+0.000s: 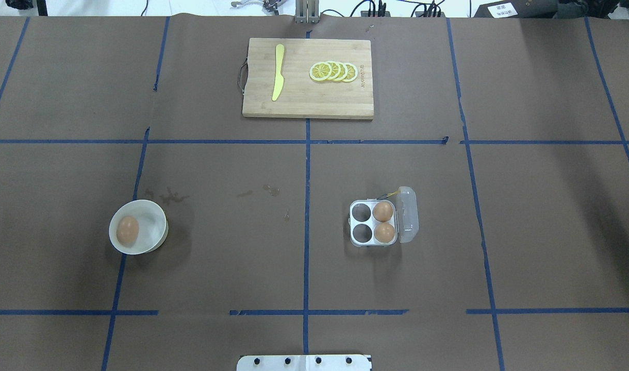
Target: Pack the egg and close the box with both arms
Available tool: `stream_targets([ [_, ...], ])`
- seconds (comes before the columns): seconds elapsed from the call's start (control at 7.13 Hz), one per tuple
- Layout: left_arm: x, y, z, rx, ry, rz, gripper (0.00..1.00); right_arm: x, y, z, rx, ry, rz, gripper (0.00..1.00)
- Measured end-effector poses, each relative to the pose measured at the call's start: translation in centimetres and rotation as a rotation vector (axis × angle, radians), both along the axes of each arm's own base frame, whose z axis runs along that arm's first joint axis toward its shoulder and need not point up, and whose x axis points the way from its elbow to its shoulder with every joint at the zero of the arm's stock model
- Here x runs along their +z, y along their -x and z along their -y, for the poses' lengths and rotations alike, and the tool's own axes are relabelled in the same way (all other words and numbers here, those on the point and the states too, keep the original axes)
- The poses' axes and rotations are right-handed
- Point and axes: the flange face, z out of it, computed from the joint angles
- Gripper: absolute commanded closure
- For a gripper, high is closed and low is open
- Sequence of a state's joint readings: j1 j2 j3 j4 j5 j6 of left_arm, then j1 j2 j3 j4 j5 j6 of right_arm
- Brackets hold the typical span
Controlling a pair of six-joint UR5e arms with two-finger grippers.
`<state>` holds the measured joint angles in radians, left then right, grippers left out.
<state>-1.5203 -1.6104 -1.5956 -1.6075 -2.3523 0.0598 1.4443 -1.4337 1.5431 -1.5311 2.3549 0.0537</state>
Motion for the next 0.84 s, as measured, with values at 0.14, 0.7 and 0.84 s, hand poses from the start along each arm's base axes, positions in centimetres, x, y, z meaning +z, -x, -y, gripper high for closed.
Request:
stream_targets([
  [0.14, 0.06, -0.09, 0.08, 0.002, 0.001, -0.001, 0.00, -0.05, 0.00, 0.02, 0.000, 0.006, 0.000, 0.00],
  [0.7, -0.73, -0.92, 0.43, 0.015, -0.023, -0.004, 0.00, -0.01, 0.02, -0.19, -0.001, 0.001, 0.002, 0.00],
  [0.84, -0.92, -1.02, 0.58, 0.017, -0.036, -0.003, 0.00, -0.02, 0.03, -0.20, -0.001, -0.001, 0.003, 0.00],
])
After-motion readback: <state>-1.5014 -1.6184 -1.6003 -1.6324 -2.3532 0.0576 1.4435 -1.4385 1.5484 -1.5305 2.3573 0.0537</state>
